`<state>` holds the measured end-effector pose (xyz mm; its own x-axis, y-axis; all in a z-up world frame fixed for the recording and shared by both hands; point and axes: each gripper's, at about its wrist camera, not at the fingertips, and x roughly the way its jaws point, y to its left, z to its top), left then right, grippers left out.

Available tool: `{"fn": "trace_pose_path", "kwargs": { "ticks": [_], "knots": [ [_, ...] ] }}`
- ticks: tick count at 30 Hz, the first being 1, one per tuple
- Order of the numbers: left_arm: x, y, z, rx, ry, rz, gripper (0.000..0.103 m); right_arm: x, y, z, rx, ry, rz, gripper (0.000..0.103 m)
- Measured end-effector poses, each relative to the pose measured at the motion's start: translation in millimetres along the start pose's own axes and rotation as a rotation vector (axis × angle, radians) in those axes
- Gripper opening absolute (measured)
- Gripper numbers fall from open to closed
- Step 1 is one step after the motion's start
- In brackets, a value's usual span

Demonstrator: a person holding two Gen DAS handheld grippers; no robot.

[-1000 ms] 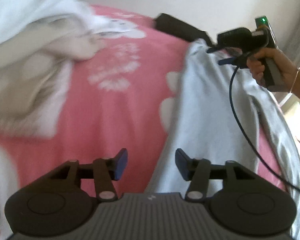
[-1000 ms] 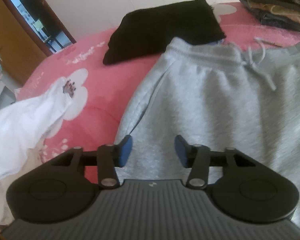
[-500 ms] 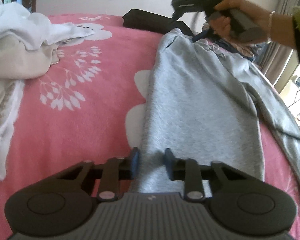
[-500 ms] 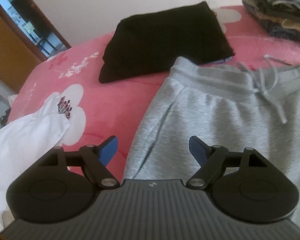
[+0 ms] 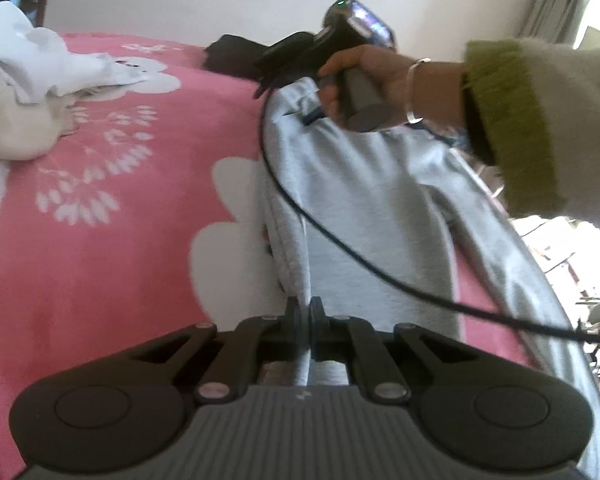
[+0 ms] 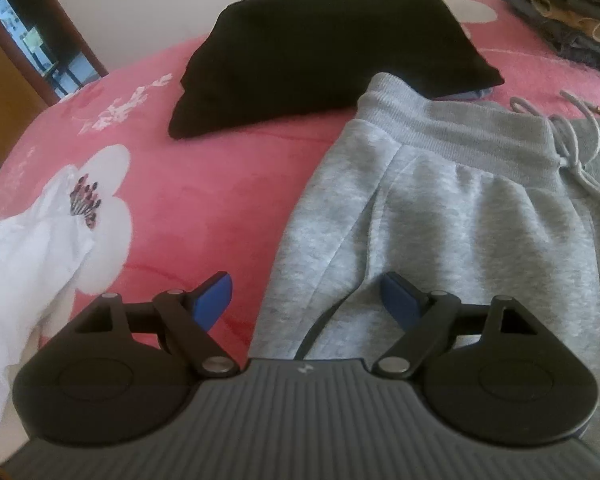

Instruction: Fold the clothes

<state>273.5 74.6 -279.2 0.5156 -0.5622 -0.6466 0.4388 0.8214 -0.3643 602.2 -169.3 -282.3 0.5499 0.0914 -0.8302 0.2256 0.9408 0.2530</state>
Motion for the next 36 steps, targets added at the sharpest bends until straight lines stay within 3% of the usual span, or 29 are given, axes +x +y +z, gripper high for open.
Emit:
{"fn": "trace_pose_path", "kwargs": {
  "ticks": [1,11,24,31,36],
  "knots": [
    [0,-2,0,-0.002,-0.003,-0.017,0.005,0,-1,0,-0.006,-0.006,-0.001,0.079],
    [4,-28,-2,-0.015,-0.011,-0.163,0.005,-13,-32,6,-0.031,-0.017,-0.004,0.013],
    [3,-78,-4,0.036,-0.002,-0.255,0.005,-105,-103,-2,-0.081,-0.235,0.067,0.007],
    [9,-125,-8,0.111,0.023,-0.312,0.005,-164,-186,-15,0.035,-0.358,0.103,0.007],
    [26,-157,-15,0.19,0.098,-0.32,0.005,-173,-257,-37,0.172,-0.38,0.093,0.007]
  ]
}}
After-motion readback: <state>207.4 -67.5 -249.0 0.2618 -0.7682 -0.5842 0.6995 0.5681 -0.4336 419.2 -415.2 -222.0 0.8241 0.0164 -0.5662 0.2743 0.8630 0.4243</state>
